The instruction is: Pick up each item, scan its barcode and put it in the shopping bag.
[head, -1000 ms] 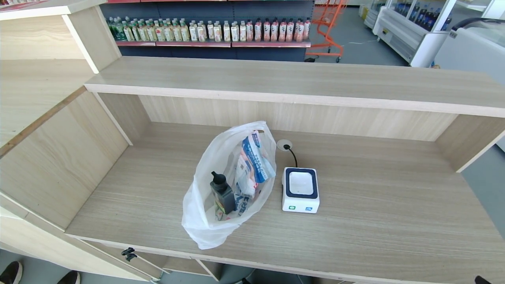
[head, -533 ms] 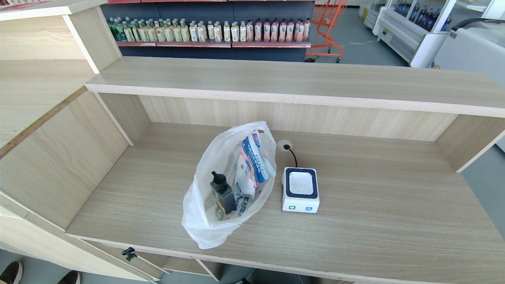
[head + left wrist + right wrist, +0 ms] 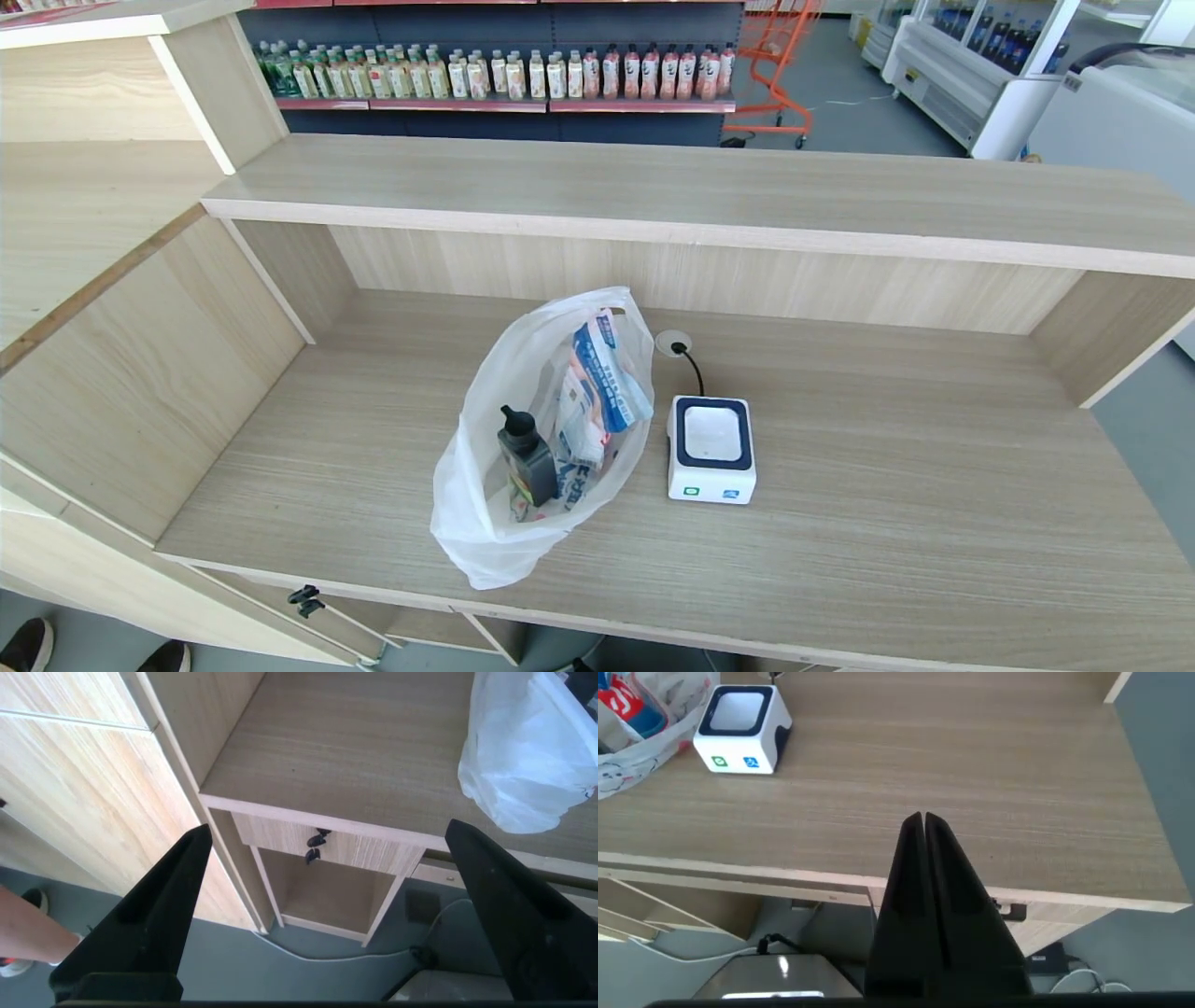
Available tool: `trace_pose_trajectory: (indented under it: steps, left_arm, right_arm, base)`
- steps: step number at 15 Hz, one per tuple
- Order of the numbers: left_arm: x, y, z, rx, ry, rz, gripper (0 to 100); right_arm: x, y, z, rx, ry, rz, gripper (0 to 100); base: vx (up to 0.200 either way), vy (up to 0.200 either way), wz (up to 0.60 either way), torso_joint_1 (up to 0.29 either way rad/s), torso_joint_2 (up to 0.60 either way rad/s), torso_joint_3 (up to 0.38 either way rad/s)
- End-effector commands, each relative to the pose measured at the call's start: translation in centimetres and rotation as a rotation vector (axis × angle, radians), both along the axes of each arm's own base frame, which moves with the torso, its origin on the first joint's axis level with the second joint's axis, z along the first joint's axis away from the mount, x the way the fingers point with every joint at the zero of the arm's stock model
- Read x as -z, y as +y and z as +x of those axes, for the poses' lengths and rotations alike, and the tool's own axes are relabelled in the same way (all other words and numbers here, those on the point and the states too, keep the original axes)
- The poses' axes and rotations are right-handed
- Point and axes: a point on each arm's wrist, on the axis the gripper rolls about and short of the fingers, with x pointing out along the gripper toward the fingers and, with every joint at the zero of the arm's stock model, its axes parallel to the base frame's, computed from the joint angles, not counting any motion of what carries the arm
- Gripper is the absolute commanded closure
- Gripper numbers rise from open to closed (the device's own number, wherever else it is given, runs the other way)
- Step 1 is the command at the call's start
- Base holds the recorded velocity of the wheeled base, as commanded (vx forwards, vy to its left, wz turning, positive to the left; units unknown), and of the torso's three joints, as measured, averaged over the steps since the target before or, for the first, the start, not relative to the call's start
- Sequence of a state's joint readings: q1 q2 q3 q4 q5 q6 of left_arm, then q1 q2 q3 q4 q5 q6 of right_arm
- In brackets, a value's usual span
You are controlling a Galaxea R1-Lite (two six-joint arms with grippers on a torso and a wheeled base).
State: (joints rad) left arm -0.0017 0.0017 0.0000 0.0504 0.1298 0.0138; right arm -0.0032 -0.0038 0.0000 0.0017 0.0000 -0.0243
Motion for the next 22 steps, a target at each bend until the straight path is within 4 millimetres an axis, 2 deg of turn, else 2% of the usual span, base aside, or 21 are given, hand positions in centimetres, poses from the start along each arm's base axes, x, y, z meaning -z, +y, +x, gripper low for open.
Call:
trace_pose_trajectory:
  steps: [1,5,9,22]
  left_arm:
    - [0.00,0.00,0.00,-0.001,0.000,0.000,0]
    - [0.00,0.00,0.00,-0.001,0.000,0.003,0]
    - [0.00,0.00,0.00,-0.001,0.000,0.002,0]
    - [0.00,0.00,0.00,-0.001,0.000,0.000,0]
  right_arm:
    - [-0.01,0.00,0.03,0.000,0.004,0.000,100]
    - [-0.01,0.00,0.03,0.000,0.004,0.000,100]
    - [0.01,0.00,0.03,0.000,0.005,0.000,100]
    - [-0.01,0.00,0.03,0.000,0.004,0.003,100]
  base:
    - [0.000,0.000,0.00,0.000,0.00,0.000]
    - [0.000,0.000,0.00,0.000,0.00,0.000]
    - [0.200,0.000,0.00,0.000,0.00,0.004]
    - [0.000,0.000,0.00,0.000,0.00,0.000]
